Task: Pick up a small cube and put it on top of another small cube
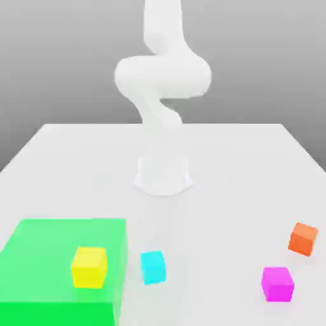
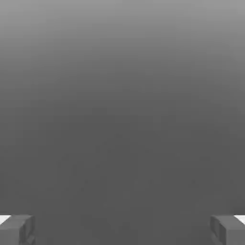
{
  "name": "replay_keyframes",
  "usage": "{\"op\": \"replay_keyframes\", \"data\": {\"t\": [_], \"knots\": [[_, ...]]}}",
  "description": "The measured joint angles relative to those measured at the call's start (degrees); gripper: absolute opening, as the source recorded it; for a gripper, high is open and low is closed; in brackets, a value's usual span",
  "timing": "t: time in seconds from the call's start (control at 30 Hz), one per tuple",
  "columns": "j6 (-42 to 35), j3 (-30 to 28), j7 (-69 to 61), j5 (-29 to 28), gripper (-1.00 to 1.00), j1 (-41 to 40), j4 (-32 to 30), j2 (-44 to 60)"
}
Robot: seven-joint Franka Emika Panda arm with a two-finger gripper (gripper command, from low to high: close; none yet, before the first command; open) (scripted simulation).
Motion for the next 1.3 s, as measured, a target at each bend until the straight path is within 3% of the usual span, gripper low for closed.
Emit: {"op": "replay_keyframes", "data": {"t": [0.57,0.9,1.03,1.07,1.3], "knots": [[13.34,16.47,24.37,-11.57,0.00,-1.43,-5.58,35.67],[21.84,18.48,35.38,-14.17,0.00,5.19,-8.83,55.57],[27.65,13.53,39.86,-19.20,0.00,9.72,-7.30,63.85],[29.10,11.95,40.88,-20.51,-1.00,11.03,-6.83,65.80],[29.47,11.68,41.13,-20.81,-1.00,11.26,-6.73,66.21]]}}
